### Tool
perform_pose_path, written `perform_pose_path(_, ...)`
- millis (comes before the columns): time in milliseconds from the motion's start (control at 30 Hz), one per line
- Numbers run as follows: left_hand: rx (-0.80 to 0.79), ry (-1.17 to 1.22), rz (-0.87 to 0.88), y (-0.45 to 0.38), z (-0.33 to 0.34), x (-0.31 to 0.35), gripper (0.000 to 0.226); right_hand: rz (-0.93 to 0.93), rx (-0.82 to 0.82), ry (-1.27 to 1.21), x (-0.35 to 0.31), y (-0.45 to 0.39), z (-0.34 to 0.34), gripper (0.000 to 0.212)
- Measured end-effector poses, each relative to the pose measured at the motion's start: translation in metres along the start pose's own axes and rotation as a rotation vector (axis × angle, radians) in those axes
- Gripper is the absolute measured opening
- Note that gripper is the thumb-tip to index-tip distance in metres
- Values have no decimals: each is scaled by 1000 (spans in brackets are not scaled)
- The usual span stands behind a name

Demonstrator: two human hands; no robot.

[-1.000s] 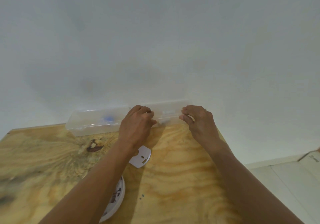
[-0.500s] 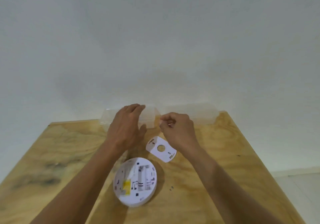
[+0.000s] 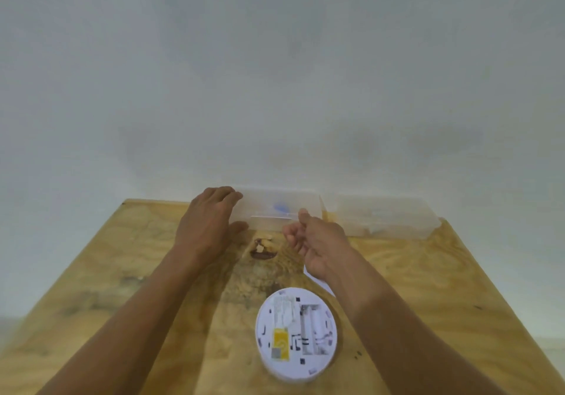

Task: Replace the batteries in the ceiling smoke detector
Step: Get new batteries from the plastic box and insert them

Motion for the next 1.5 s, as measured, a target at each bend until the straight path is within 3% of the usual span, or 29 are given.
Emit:
perform_pose_path(133, 35, -2, 4, -2, 4, -5, 56, 22, -24, -71, -3, 1, -1, 18)
perform_pose_path(333, 49, -1, 12, -4, 4, -8, 59, 43, -37, 30, -6, 0, -5, 13)
perform_pose_path(567, 36, 25, 40, -7, 3, -15, 59, 69, -177, 90, 5, 3, 50, 15)
perform_pose_path(833, 85, 9, 65, -9, 6, -20, 64, 52, -129, 143, 3, 2, 65, 10)
perform_pose_path(1000, 109, 26, 78, -8, 6, -16, 105, -86, -220, 427, -37, 0, 62, 22)
perform_pose_path(1100, 120, 97, 66, -4, 7, -15, 107, -226, -267, 686, -62, -5, 57, 18)
perform_pose_path(1233, 130, 48, 45, -4, 8, -16, 113, -544, -246, 1308, -71, -17, 52, 32)
perform_pose_path(1300, 124, 20, 35, -5, 8, -16, 115, -646, -300, 1536, -60, -23, 52, 29)
perform_pose_path(1333, 123, 7, 29, -5, 9, -16, 116, -664, -329, 1599, -52, -27, 51, 27)
perform_pose_path(1400, 122, -3, 18, -5, 10, -16, 116, -685, -343, 1662, -38, -33, 50, 43)
perform_pose_path(1500, 133, -33, 8, -6, 11, -16, 117, -807, -282, 1662, -22, -37, 45, 54)
Point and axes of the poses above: each hand's wrist, its own y-axis away from the middle knuckle, its own z-axis out of the palm, x = y × z, the point moved 1 cm from there along -y, towards the middle knuckle, and after that the axes turned 1 degree about -x, right-handed, at the moved point
